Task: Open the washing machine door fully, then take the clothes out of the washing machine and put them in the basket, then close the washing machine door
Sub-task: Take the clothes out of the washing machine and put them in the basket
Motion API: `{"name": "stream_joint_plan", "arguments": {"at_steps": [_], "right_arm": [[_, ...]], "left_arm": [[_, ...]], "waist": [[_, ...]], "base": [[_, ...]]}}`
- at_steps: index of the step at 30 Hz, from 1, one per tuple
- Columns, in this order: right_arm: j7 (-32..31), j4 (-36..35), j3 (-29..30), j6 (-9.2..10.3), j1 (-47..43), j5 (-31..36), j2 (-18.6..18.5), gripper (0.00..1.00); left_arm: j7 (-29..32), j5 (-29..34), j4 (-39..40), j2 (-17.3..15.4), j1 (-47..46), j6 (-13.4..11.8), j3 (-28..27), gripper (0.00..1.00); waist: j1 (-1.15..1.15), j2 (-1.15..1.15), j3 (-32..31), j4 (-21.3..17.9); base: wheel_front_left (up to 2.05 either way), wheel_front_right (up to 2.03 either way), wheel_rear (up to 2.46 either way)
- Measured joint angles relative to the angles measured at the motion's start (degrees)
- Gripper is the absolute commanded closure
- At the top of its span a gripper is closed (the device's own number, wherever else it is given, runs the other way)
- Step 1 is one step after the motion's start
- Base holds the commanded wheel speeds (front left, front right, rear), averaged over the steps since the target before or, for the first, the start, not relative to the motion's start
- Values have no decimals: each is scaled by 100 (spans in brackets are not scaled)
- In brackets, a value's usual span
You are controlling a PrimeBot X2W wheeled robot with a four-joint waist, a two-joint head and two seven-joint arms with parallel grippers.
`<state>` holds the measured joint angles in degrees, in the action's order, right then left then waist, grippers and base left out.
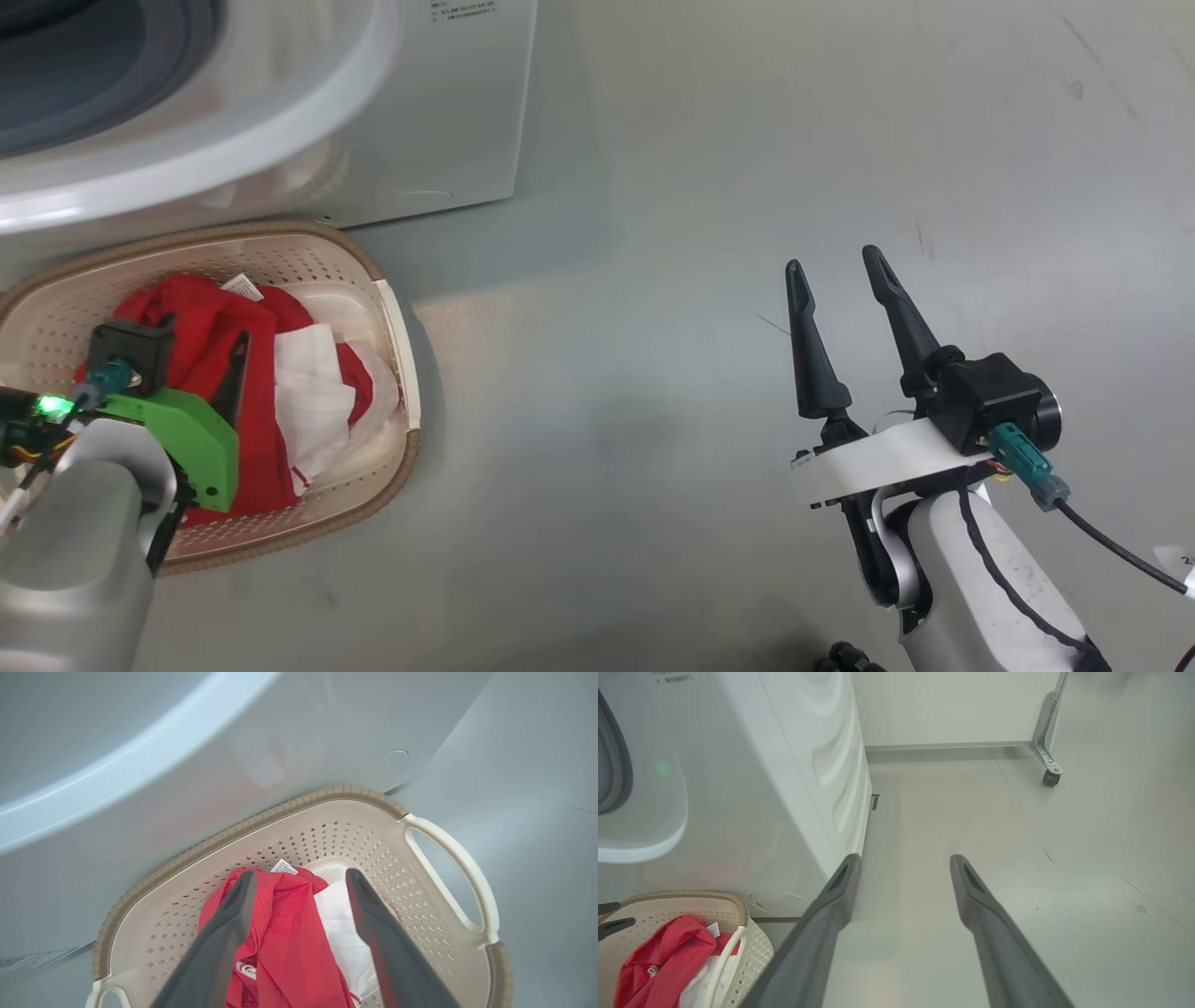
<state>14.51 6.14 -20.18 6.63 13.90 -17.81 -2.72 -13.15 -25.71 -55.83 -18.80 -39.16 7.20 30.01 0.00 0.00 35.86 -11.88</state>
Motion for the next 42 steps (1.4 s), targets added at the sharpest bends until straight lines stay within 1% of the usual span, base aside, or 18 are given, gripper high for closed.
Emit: {"name": "stream_joint_plan", "arguments": {"at_steps": [3, 6, 13, 16, 19, 27, 32, 37, 41, 42], "right_arm": [[0, 92, 54, -2, 0, -16, -1, 0], [0, 205, 125, -20, -1, -22, -2, 0], [0, 417, 299, -136, -26, -21, -8, 0], [0, 472, 382, -155, -65, -21, -13, 0], [0, 557, 426, -253, -186, -21, -52, 0], [0, 691, 527, -366, -475, -23, -83, 0], [0, 755, 625, -425, -746, -75, -87, 0], [-1, 836, 684, -522, -1062, -113, -88, 0], [-1, 871, 691, -560, -1284, -143, -85, 0], [-1, 871, 694, -595, -1326, -144, -85, 0]], "left_arm": [[-33, -1, 91, 123, 53, 0, 144, 0], [-64, -4, 164, 174, 132, 0, 229, 0], [-129, -145, 465, 232, 284, 0, 194, 0], [-129, -171, 771, 245, 357, 0, 49, 0], [-129, -201, 1193, 258, 478, 0, -214, 0], [-129, -210, 1713, 265, 1140, 0, -598, 0], [-129, -210, 1986, 332, 1612, -21, -772, 0], [-129, -209, 2292, 400, 2101, -149, -971, 0], [-129, -210, 2573, 521, 2522, -303, -1221, 0], [-129, -210, 2657, 541, 2619, -347, -1291, 0]], "waist": [[0, 0, -191, 79], [0, 0, -395, 176], [0, 0, -890, 468], [0, 0, -1113, 604], [0, 0, -1423, 784], [0, 0, -2073, 1095], [0, 0, -2487, 1256], [0, 0, -2897, 1399], [0, 0, -3208, 1496], [0, 0, -3278, 1517]], "base": [[0, 0, 0], [0, 0, 0], [0, 0, 0], [0, 0, 0], [0, 0, 0], [0, 0, 0], [0, 0, 0], [0, 0, 0], [0, 0, 0], [0, 0, 0]]}}
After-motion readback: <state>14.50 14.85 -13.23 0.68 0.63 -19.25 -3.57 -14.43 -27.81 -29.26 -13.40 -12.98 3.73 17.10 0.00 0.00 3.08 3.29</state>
